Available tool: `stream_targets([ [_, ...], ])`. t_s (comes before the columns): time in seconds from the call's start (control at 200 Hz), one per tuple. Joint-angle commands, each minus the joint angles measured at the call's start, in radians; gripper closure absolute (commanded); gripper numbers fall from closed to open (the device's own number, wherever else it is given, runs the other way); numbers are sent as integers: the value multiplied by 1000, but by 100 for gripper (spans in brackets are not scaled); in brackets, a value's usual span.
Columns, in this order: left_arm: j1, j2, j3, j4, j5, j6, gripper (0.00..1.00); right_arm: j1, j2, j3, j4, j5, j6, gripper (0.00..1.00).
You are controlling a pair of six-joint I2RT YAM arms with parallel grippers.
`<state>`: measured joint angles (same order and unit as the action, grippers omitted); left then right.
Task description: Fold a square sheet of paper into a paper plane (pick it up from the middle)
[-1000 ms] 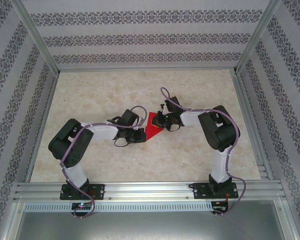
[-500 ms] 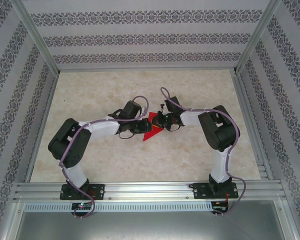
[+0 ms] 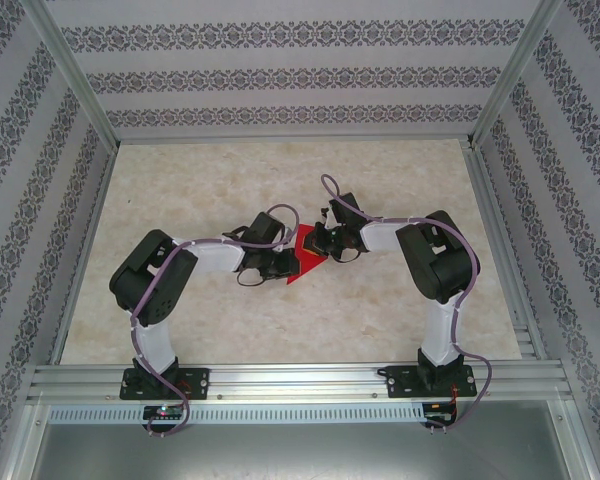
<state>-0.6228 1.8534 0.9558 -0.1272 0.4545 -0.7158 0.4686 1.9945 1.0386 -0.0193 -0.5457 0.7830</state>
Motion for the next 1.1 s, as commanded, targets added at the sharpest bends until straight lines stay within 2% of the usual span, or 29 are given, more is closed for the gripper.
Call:
stream_targets([
  [0.0, -6, -5, -54, -100, -23, 29, 90, 5, 133, -63, -171, 176, -33, 98],
  [0.29, -6, -81, -132, -164, -27, 46, 90, 5, 126, -67, -176, 182, -33, 98],
  [0.515, -7, -72, -130, -107, -26, 31, 93, 5, 97, -59, -145, 153, -56, 98],
  [0.689, -7, -83, -122, -106, -25, 37, 94, 8, 29, 20, -159, 112, -112, 97],
  [0.934, -3, -170, -75, -25, -34, 4, 90, 7, 36, 30, -170, 110, -110, 97],
  [1.099, -3, -115, -61, -21, -23, -11, 93, 8, 46, 7, -150, 110, -93, 97],
])
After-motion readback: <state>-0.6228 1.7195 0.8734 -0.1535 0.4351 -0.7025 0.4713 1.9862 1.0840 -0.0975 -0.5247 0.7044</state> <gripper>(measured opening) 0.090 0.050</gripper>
